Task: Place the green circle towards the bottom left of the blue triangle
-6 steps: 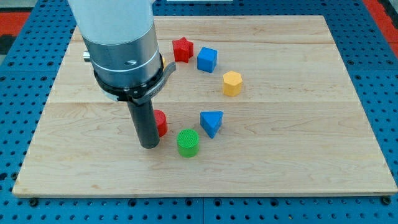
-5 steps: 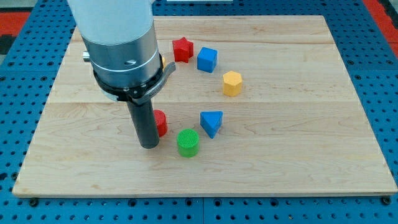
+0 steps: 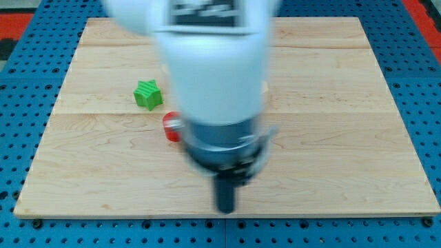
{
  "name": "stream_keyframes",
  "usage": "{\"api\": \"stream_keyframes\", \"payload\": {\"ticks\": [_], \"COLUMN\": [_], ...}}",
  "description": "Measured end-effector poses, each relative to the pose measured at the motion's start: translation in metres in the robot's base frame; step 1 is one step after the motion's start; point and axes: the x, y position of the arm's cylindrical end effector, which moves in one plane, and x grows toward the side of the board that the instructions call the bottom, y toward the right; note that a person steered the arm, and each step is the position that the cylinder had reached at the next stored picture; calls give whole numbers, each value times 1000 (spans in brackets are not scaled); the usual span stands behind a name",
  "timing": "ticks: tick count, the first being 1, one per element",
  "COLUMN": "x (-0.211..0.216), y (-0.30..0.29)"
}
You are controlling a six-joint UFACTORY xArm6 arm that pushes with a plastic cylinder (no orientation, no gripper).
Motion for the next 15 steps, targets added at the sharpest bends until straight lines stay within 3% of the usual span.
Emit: {"api": "stream_keyframes", "payload": {"ticks": [1, 2, 3, 5, 7, 9, 11, 13, 15], "x": [-58, -63, -109, -114, -67, -67, -55, -61, -84], "y": [74, 74, 73, 72, 47, -5, -6, -36, -23]}}
